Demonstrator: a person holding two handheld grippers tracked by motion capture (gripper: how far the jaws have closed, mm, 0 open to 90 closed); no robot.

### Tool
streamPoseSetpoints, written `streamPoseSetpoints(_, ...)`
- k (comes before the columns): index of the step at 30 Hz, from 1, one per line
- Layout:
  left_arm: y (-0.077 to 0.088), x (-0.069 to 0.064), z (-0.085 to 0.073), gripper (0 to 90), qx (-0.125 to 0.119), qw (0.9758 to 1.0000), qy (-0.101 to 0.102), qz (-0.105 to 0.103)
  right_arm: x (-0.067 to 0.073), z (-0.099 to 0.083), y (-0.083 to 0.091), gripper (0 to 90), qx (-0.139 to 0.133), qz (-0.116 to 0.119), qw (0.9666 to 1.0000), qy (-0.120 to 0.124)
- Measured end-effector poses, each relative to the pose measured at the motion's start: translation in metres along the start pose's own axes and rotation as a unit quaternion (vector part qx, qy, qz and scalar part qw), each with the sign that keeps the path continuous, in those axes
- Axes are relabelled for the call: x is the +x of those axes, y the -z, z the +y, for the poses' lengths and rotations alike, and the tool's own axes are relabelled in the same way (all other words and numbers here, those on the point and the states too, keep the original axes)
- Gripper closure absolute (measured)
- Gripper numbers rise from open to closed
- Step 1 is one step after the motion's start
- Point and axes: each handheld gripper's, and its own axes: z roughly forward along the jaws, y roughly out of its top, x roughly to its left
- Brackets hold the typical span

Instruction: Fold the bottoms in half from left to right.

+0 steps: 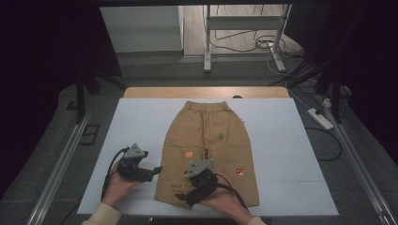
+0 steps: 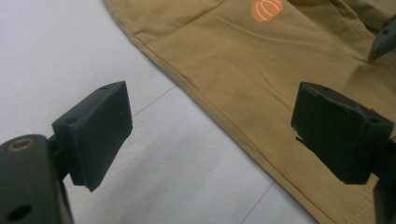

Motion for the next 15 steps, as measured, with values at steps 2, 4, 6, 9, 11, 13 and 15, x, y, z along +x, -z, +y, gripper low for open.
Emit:
streamPoseSetpoints(2,0.0,0.0,0.0,12.5,0.0,1.0,0.0,0.0,0.002,0.002,-0.003,15.6,0.003,0.003,1.0,0.002)
streamPoseSetpoints(4,0.0,0.0,0.0,12.4,0.0,1.0,-0.001,0.0,0.004,0.003,-0.008,15.6,0.006,0.006,0.9999,0.006)
streamPoseSetpoints(6,0.0,0.0,0.0,12.5,0.0,1.0,0.0,0.0,0.005,0.003,-0.01,15.6,0.008,0.008,0.9999,0.011)
streamPoseSetpoints(9,0.0,0.001,0.0,12.4,0.0,1.0,0.002,0.001,0.008,0.006,-0.016,15.7,0.009,0.014,0.9998,0.013)
streamPoseSetpoints(11,0.0,0.001,0.0,12.5,0.0,1.0,0.002,0.001,0.009,0.007,-0.019,15.8,0.006,0.016,0.9998,0.013)
streamPoseSetpoints(13,0.0,0.001,0.0,12.5,-0.001,1.0,0.001,0.002,0.011,0.009,-0.022,15.8,0.01,0.018,0.9997,0.016)
streamPoseSetpoints(15,0.0,0.001,0.0,12.5,-0.001,1.0,0.002,0.003,0.012,0.01,-0.025,15.8,0.013,0.019,0.9995,0.02)
